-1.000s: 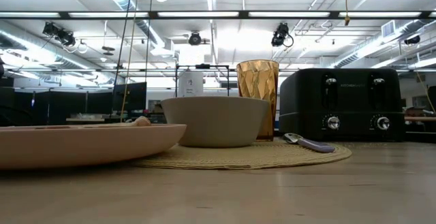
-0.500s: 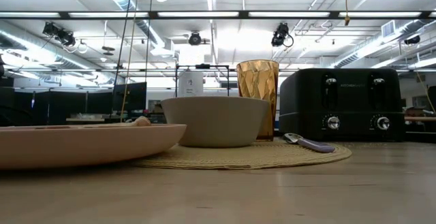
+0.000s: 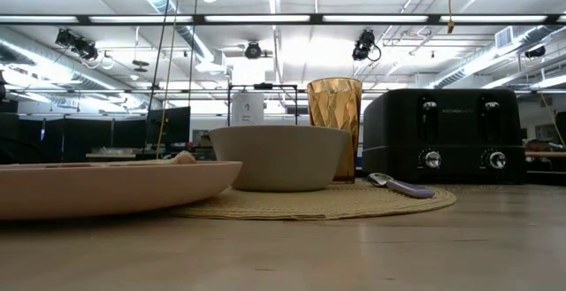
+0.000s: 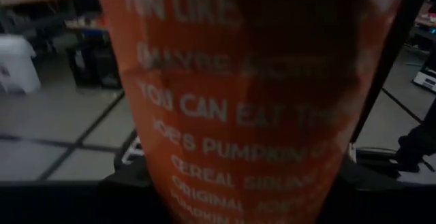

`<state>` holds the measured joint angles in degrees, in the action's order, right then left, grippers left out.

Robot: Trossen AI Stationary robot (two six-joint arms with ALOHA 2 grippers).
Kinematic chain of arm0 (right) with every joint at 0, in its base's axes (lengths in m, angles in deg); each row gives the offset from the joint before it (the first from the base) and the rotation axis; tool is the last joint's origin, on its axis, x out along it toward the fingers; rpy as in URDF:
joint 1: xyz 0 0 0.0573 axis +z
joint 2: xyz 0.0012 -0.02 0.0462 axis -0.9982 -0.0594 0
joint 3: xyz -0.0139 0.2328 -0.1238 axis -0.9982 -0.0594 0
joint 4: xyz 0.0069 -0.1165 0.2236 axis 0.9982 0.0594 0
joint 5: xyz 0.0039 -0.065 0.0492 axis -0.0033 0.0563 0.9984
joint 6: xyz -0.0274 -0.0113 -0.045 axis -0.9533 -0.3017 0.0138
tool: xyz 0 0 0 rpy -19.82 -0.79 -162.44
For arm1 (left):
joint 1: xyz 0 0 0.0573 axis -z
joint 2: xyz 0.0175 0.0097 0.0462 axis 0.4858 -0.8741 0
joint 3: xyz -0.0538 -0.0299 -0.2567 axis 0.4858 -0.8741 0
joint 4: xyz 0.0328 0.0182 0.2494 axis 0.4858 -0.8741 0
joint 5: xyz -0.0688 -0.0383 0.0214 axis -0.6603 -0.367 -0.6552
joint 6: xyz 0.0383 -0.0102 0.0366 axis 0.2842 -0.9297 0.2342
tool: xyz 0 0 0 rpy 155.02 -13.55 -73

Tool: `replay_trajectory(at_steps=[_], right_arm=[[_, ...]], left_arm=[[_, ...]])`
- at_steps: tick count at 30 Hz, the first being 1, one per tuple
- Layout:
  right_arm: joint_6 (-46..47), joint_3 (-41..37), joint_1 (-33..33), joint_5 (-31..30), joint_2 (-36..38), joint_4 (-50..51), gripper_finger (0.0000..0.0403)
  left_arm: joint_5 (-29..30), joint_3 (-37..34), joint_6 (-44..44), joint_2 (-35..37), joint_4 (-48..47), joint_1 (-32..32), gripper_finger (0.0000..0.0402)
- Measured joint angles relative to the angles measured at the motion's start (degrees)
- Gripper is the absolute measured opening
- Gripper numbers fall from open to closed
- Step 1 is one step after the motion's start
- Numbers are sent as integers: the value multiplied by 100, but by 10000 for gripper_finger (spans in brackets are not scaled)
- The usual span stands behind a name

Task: Arrange a breakfast setting
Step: Pour the cereal on the gray bowl

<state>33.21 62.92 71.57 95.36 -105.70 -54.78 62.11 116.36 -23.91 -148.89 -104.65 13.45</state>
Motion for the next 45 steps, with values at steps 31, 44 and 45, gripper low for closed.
replay_trajectory(at_steps=[31,44,45], right_arm=[[621,-4,-144,-10,-36,-2090,399],[775,-11,-118,70,-280,-3347,400],[775,-11,-120,70,-278,-3371,400]], left_arm=[[-102,462,-106,-271,2608,24,216],[-151,479,-63,-789,2965,101,214],[-145,482,-57,-836,2971,101,214]])
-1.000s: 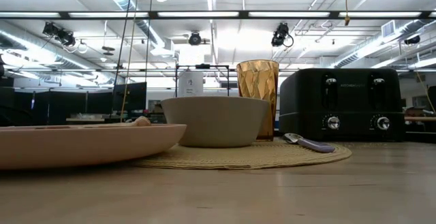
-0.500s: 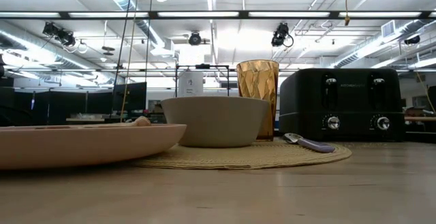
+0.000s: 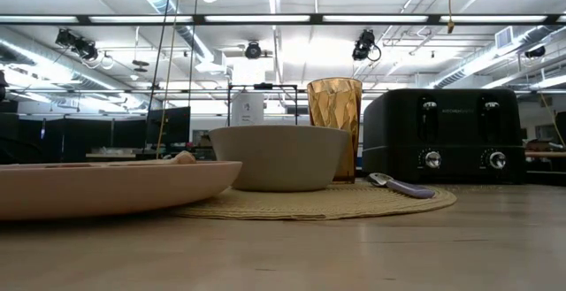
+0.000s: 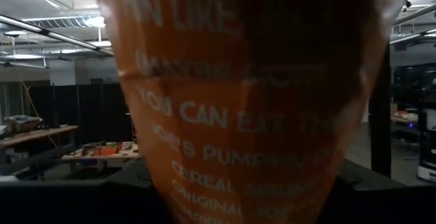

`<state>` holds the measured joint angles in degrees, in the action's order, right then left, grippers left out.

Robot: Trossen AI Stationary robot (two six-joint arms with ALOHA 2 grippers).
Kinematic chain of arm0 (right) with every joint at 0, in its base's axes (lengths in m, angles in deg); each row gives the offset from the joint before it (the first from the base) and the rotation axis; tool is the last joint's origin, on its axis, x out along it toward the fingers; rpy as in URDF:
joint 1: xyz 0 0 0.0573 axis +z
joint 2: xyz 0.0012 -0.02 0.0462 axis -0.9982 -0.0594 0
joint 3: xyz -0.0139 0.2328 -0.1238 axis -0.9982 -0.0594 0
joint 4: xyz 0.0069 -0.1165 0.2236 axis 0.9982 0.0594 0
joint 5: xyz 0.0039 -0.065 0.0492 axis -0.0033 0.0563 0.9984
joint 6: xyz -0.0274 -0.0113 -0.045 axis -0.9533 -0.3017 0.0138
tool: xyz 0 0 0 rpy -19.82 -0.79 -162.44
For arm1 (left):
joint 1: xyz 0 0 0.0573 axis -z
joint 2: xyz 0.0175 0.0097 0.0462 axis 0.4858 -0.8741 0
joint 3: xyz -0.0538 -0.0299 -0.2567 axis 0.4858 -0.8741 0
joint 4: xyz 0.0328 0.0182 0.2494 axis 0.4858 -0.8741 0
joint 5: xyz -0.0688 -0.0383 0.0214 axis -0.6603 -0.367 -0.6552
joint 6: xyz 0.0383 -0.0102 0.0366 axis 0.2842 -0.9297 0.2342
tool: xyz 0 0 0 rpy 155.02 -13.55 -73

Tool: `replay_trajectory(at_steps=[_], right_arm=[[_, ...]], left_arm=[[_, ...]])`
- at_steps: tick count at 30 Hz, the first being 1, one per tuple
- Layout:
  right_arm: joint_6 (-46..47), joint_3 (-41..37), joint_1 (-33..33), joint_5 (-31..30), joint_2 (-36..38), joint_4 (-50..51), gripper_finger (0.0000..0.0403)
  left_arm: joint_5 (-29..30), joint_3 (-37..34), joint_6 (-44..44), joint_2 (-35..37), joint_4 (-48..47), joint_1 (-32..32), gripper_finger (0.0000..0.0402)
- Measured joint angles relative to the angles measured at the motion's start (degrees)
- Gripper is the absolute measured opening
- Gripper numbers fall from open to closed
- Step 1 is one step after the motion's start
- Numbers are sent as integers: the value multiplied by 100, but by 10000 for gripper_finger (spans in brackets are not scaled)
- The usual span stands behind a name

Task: Arrange a breakfast setting
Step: Pour the cereal on the gray bowl

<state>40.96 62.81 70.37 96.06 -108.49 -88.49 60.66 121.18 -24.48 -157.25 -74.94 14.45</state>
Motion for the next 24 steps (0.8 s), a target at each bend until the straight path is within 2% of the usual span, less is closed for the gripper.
replay_trajectory(at_steps=[5,12,16,20,23,24], right_arm=[[-76,0,-2,21,3,-121,400],[-921,-7,35,-91,-17,-576,400],[-687,-7,1,-47,-17,-615,398],[-560,-7,-52,-45,-17,-586,366],[-609,-7,-52,43,-9,-586,328],[-612,-7,-52,59,-5,-587,327]], left_arm=[[18,0,-6,-124,100,0,214],[97,-9,-50,-152,184,4,213],[142,-11,-71,-197,169,13,213],[172,-11,-77,-242,130,9,215],[167,-13,32,-242,76,11,239],[169,-13,84,-242,78,11,249]])
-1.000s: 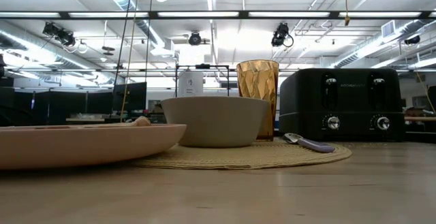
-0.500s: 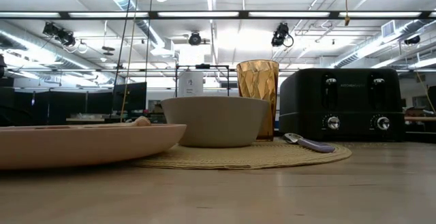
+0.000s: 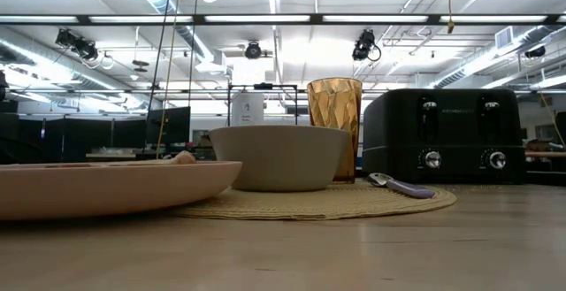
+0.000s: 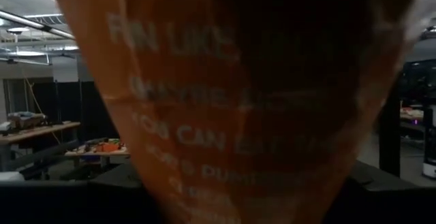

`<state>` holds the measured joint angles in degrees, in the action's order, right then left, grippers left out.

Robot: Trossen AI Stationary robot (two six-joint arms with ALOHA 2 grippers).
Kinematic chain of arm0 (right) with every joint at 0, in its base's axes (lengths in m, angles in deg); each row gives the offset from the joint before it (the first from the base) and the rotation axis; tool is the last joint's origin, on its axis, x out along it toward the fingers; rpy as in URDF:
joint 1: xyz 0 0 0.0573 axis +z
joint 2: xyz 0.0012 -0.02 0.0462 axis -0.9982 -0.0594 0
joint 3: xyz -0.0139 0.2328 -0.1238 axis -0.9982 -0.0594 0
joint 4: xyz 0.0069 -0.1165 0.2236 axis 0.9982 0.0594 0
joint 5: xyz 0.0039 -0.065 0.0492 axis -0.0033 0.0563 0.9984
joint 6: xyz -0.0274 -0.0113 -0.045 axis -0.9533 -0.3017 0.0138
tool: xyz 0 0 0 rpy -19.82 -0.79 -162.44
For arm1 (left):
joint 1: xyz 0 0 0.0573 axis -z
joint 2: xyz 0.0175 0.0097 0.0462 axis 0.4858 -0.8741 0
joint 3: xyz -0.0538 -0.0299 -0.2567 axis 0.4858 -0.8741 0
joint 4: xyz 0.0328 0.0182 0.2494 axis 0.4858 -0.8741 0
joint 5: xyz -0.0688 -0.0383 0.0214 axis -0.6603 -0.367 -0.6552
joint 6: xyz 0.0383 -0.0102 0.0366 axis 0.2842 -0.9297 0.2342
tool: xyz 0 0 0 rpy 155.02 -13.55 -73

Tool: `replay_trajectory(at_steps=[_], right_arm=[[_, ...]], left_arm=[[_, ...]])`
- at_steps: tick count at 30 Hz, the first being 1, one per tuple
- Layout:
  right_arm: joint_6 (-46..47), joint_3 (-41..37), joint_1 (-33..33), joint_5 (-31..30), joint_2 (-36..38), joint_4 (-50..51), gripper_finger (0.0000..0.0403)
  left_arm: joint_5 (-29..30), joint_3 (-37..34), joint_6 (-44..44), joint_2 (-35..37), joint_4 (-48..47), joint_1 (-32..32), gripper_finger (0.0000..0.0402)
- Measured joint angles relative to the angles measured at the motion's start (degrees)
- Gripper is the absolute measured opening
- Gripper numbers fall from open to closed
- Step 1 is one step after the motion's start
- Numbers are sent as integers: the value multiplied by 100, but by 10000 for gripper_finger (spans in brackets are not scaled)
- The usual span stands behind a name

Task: Arrange a breakfast setting
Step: Pour the cereal on the gray bowl

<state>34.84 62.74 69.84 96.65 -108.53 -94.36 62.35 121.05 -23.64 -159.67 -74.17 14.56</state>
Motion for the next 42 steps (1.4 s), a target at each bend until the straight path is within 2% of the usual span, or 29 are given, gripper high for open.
replay_trajectory(at_steps=[5,8,16,24,27,31,35,39,42], right_arm=[[21,0,-7,15,1,11,327],[201,0,-94,303,57,148,326],[518,-522,-214,697,598,363,326],[667,-1394,-229,877,1336,558,325],[686,-1761,-223,1026,1761,1028,324],[850,-2286,-236,1025,2497,1590,323],[931,-2784,-260,1084,3383,2125,323],[964,-3164,-254,1154,4107,2935,323],[964,-3331,-256,1365,4458,3684,323]], left_arm=[[2,-11,57,96,-205,-70,293],[-41,-37,109,283,-662,-148,309],[195,-17,445,1158,-2155,-216,314],[314,-16,95,1552,-3410,-201,315],[314,-15,-84,1540,-3695,-201,315],[428,-26,-502,1506,-3564,-200,315],[832,-15,-756,1582,-3109,-201,315],[1771,-13,-448,1575,-3028,-201,315],[2188,-15,-1007,1554,-3115,-201,315]])
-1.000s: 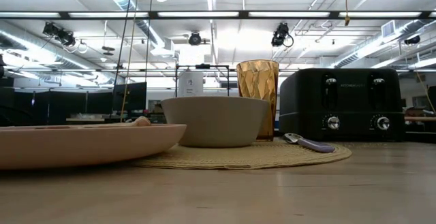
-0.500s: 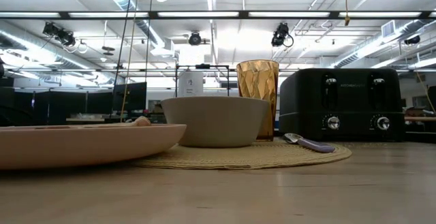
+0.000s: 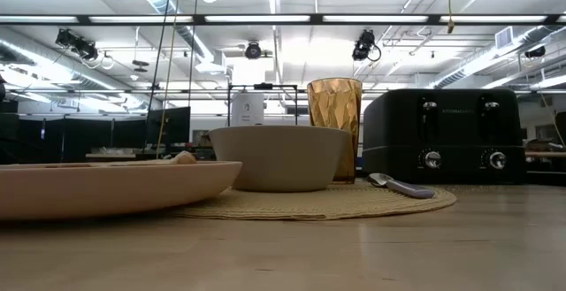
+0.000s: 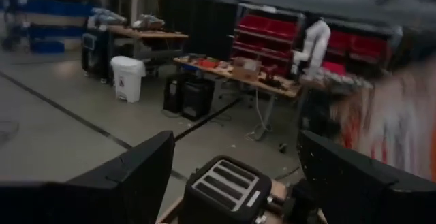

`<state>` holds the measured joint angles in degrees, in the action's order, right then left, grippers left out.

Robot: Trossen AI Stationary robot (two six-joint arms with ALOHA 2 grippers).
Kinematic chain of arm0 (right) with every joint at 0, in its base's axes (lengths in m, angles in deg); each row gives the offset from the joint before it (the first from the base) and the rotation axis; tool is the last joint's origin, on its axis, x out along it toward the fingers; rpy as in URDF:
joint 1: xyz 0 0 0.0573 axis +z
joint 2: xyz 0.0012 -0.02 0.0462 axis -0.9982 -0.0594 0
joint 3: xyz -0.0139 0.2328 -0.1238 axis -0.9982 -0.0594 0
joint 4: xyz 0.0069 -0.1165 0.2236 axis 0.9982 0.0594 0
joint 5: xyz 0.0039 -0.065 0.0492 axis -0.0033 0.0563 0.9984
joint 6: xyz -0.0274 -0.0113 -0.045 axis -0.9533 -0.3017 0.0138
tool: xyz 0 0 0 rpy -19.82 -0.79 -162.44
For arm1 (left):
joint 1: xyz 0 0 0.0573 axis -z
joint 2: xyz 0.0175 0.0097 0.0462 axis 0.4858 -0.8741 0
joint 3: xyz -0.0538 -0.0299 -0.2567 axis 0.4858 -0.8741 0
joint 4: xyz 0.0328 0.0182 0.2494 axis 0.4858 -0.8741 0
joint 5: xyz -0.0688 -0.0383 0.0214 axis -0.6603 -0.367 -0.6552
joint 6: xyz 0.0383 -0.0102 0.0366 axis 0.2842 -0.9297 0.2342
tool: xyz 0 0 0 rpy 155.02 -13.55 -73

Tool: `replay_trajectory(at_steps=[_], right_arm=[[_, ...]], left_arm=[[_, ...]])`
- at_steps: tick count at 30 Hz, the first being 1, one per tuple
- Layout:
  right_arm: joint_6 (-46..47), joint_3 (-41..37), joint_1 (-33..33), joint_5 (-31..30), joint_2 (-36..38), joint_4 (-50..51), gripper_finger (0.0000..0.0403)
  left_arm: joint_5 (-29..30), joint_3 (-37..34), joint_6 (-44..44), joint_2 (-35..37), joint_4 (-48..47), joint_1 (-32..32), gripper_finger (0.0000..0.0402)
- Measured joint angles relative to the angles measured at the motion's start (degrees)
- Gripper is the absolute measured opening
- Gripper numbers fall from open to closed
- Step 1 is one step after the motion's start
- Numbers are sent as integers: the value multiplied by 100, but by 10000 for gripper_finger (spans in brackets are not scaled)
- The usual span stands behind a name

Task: Arrange a breakfast setting
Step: Pour the cereal on the gray bowl

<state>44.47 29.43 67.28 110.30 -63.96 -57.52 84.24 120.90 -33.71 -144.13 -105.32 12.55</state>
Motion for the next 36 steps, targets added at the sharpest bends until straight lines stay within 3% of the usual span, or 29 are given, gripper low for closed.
replay_trajectory(at_steps=[5,9,13,23,31,36], right_arm=[[132,-212,4,570,579,1023,323],[131,-348,4,687,1207,1720,323],[-7,-557,4,468,1718,2252,323],[19,-1709,4,152,2536,2311,322],[-769,-2083,4,-45,2602,2656,322],[-1466,-2085,4,-577,2586,3127,322]], left_arm=[[50,0,-214,13,-25,50,315],[53,0,-209,7,-30,138,315],[54,0,-226,7,-42,140,315],[54,1,-177,-333,-233,193,315],[57,6,-118,-620,-307,360,315],[186,4,-117,-761,-312,363,315]])
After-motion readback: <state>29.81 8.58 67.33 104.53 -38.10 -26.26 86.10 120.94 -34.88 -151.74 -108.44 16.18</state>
